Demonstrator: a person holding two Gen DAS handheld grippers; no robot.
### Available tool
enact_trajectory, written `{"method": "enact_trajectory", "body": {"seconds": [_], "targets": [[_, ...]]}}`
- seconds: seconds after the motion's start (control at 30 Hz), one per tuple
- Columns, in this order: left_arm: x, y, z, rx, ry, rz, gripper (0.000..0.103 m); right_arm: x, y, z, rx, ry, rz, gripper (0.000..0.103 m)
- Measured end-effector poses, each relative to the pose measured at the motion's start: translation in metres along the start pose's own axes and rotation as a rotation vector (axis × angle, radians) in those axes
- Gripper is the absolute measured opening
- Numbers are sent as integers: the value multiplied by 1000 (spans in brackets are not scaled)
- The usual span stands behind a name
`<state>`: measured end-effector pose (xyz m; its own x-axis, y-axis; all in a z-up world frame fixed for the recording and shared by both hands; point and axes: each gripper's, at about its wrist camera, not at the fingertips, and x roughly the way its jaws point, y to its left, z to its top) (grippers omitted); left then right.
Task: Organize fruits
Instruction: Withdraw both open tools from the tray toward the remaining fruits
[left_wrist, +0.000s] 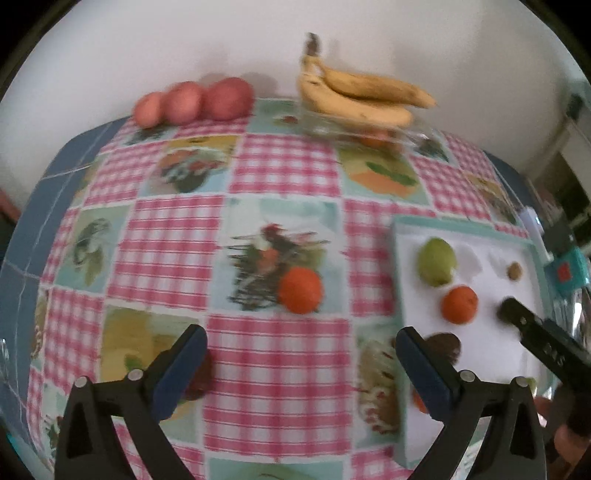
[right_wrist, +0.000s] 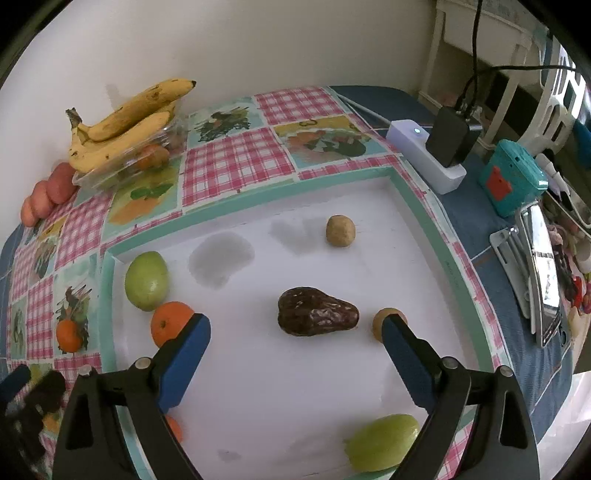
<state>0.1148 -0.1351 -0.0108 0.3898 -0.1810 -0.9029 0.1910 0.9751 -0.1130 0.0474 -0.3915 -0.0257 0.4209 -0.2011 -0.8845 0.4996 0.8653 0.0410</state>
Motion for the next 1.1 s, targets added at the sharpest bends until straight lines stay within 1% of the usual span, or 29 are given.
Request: {"method": "enact_trajectory", "body": {"seconds": [0.1,0.23,0.3,0.37,0.43,0.6,0.7,0.77,0.87,1.0,1.1], "targets": [[-7,21,3,-47,-30,17,103,-3,3,-1,-9,-13,4,94],[-21,56,5,-98,-90,76,103,-11,10,-2,-14,-46,35,94],[-27,74,6,-141,-118,92,103,-14,13,-2,-3,-50,68,94],[-33,94,4,-189,-139,104,103,-16,18,-4,9,-42,126,94],[-38,112,2,-230,-148,127,103,-18,25,-6,4,-36,160,94],[-44,143,-6,-301,-150,147,103,-23,46,-13,-53,-42,159,94],[-47,151,-12,-318,-153,148,103,-24,55,-17,-61,-30,172,94],[-47,153,-15,-318,-149,150,103,-24,60,-20,-75,-25,164,94],[-46,153,-21,-309,-137,161,103,-27,66,-24,-90,-21,157,94],[-47,152,-25,-315,-135,145,103,-36,75,-32,-108,-22,160,94],[-46,152,-27,-319,-126,158,103,-43,85,-37,-132,-29,164,94]]}}
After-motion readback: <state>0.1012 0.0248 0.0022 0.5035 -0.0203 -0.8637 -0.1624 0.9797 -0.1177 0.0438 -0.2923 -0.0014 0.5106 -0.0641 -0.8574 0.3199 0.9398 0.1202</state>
